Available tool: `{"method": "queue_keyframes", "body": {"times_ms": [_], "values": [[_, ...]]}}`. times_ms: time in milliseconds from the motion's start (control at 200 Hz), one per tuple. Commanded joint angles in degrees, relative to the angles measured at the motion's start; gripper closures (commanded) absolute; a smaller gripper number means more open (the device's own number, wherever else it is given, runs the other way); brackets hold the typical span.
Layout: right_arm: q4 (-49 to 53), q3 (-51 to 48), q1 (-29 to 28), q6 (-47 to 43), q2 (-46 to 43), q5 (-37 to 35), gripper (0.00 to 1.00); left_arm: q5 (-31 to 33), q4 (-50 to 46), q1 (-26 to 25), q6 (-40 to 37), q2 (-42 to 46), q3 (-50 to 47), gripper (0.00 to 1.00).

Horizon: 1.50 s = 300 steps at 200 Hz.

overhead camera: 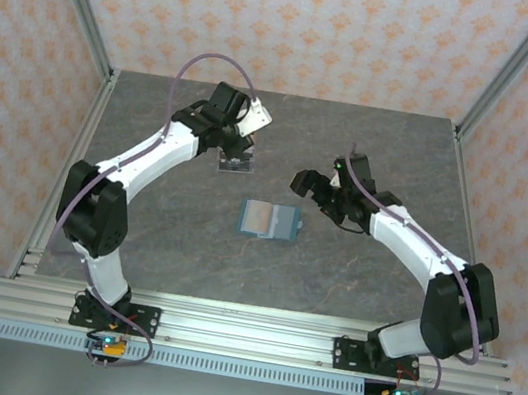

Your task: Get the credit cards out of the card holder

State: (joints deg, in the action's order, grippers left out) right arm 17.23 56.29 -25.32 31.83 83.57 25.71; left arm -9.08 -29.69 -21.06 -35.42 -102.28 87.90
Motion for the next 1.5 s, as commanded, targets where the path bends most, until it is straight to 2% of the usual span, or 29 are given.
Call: {"method": "queue_keyframes", "body": {"times_ms": [0,135,305,641,906,1496], "values": [[0.33,1.87,0.57,-0.53,0.8,0.25,0.01,-5.27,-6.37,1.64,-11.28,-2.8,4.51,1.0],[-0.96,1.78,1.56,-0.04,1.33,1.02,0.01,-9.99,-15.72,3.54,-16.8,-9.77,14.02,1.0],[-1.86,3.21,2.68,1.08,2.47,2.02,0.01,-15.14,-24.6,4.09,-20.09,-16.01,22.84,1.0],[-1.95,6.78,2.65,1.6,6.06,2.4,0.0,-14.91,-25.36,6.98,-23.56,-21.99,28.18,1.0],[-6.27,7.17,2.65,5.21,8.47,3.25,0.01,-17.02,-29.47,7.95,-28.48,-24.11,29.46,1.0],[-7.89,8.79,2.73,5.71,12.28,5.31,0.01,-15.54,-29.43,8.19,-28.87,-29.11,32.99,1.0]]}}
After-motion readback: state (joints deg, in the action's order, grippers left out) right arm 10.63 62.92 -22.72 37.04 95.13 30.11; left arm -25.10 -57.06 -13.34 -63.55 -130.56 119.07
